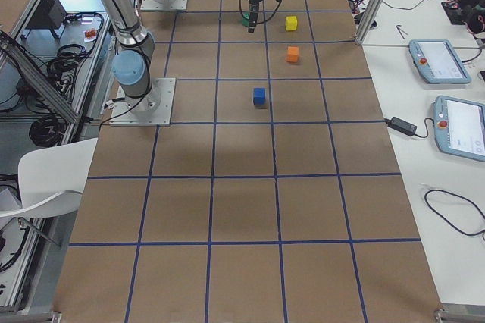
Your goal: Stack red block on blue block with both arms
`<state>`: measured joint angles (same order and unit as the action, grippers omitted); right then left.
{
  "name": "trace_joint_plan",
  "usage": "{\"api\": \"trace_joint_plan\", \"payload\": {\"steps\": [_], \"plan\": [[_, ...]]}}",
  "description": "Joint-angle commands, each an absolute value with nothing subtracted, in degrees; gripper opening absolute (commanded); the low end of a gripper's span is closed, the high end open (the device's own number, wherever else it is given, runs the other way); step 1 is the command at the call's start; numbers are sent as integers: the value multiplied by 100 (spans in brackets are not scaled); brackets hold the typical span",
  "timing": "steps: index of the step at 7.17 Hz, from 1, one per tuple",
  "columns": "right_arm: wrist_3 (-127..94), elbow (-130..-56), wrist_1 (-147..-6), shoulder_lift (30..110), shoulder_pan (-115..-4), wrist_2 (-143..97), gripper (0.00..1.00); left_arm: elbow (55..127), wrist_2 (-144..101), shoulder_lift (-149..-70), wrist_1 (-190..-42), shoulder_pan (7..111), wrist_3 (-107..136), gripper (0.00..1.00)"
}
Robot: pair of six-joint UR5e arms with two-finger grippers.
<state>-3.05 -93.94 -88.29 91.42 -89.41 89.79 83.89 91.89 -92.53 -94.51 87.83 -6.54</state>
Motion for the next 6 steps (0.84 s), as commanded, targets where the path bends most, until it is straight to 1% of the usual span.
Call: {"api": "trace_joint_plan", "payload": {"steps": [1,6], "plan": [[-308,-9387,-8850,9141,-8938,8982,100,8411,9202,-9255,-9448,8780,-659,100],[-290,-9387,-8868,9141,-8938,8974,100,8437,9159,-9211,-9598,8746,-712,100]]}}
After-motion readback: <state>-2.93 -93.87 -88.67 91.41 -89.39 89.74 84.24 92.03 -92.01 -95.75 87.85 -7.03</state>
